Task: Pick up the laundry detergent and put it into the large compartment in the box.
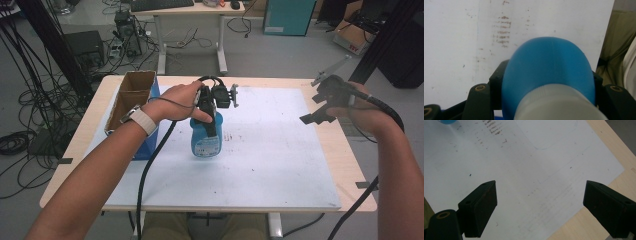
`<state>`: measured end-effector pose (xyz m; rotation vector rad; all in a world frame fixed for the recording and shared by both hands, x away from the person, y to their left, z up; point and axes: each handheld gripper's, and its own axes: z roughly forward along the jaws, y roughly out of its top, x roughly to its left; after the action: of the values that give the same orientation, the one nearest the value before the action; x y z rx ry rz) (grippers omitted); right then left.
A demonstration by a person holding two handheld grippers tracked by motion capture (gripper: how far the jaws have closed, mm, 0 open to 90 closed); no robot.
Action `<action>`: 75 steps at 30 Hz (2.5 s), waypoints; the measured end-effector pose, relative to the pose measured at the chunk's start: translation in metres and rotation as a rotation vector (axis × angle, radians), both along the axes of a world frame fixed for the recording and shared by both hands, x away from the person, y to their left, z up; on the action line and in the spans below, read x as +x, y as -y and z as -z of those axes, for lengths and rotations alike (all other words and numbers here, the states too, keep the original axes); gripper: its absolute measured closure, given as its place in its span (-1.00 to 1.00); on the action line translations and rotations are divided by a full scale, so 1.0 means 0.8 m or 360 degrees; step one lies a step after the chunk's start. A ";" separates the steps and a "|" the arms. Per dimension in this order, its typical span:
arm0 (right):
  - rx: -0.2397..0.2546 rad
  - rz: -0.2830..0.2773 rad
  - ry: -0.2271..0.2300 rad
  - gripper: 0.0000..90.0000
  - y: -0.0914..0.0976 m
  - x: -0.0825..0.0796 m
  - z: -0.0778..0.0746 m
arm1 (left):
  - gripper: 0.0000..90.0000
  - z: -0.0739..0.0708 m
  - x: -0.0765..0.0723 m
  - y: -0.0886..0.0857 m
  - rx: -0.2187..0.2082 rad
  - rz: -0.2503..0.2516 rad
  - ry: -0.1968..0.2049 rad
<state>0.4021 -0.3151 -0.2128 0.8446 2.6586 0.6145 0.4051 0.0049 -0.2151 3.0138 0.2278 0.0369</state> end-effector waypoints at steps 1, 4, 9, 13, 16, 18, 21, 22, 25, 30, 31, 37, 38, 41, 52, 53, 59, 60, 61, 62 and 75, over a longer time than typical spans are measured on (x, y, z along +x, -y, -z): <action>0.0003 -0.0005 0.0002 -0.74 -0.001 -0.001 -0.001 | -0.13 -0.006 -0.003 -0.001 -0.0007 -0.0024 -0.0001; 0.0009 -0.0020 0.0015 -0.74 -0.004 -0.003 -0.003 | -0.13 -0.021 -0.008 -0.004 -0.0004 -0.0065 0.0002; 0.0012 -0.0039 0.0026 -0.74 -0.007 -0.006 -0.005 | -0.13 -0.047 -0.017 -0.010 -0.0004 -0.0178 0.0012; 0.0018 -0.0048 0.0036 -0.74 -0.008 -0.007 -0.007 | -0.13 -0.067 -0.022 -0.019 -0.0023 -0.0300 0.0022; 0.0025 -0.0061 0.0044 -0.74 -0.009 -0.007 -0.007 | -0.13 -0.083 -0.024 -0.027 -0.0027 -0.0410 0.0034; 0.0027 -0.0066 0.0047 -0.74 -0.011 -0.007 -0.008 | -0.13 -0.094 -0.024 -0.034 -0.0016 -0.0479 0.0037; 0.0029 -0.0075 0.0049 -0.74 -0.013 -0.007 -0.010 | -0.13 -0.112 -0.024 -0.046 -0.0014 -0.0594 0.0036; 0.0034 -0.0084 0.0056 -0.74 -0.014 -0.006 -0.010 | -0.13 -0.116 -0.025 -0.048 -0.0011 -0.0625 0.0034; 0.0039 -0.0099 0.0065 -0.74 -0.017 -0.005 -0.012 | -0.13 -0.134 -0.025 -0.062 -0.0008 -0.0758 0.0032; 0.0042 -0.0116 0.0072 -0.74 -0.020 -0.002 -0.016 | -0.13 -0.158 -0.024 -0.090 -0.0033 -0.0947 0.0021; 0.0040 -0.0119 0.0074 -0.74 -0.021 -0.001 -0.016 | -0.13 -0.163 -0.024 -0.095 -0.0046 -0.0985 0.0021; 0.0046 -0.0132 0.0075 -0.74 -0.026 0.005 -0.018 | -0.13 -0.186 -0.024 -0.122 -0.0055 -0.1191 0.0024; 0.0050 -0.0137 0.0075 -0.74 -0.027 0.006 -0.018 | -0.13 -0.189 -0.024 -0.126 -0.0058 -0.1236 0.0026; 0.0054 -0.0152 0.0076 -0.74 -0.031 0.009 -0.018 | -0.13 -0.198 -0.024 -0.140 -0.0071 -0.1353 0.0009; 0.0044 -0.0169 0.0060 -0.74 -0.038 0.018 -0.012 | -0.13 -0.217 -0.020 -0.184 -0.0093 -0.1634 0.0001; 0.0046 -0.0170 0.0057 -0.74 -0.039 0.018 -0.012 | -0.13 -0.219 -0.019 -0.187 -0.0103 -0.1665 -0.0001; 0.0043 -0.0180 0.0055 -0.74 -0.041 0.021 -0.011 | -0.13 -0.226 -0.015 -0.207 -0.0135 -0.1827 -0.0020; 0.0044 -0.0181 0.0054 -0.74 -0.042 0.022 -0.011 | -0.13 -0.227 -0.014 -0.209 -0.0134 -0.1845 -0.0018; 0.0045 -0.0182 0.0054 -0.74 -0.042 0.022 -0.011 | -0.13 -0.229 -0.013 -0.212 -0.0138 -0.1875 -0.0015; 0.0044 -0.0182 0.0054 -0.74 -0.041 0.023 -0.010 | -0.13 -0.230 -0.012 -0.215 -0.0143 -0.1896 -0.0016; 0.0045 -0.0172 0.0044 -0.74 -0.037 0.025 -0.007 | -0.13 -0.232 -0.002 -0.245 -0.0185 -0.2084 0.0008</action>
<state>0.4220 -0.2851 -0.2071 0.6980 2.6905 0.6859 0.4036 0.2012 -0.0294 2.1924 1.9760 0.1305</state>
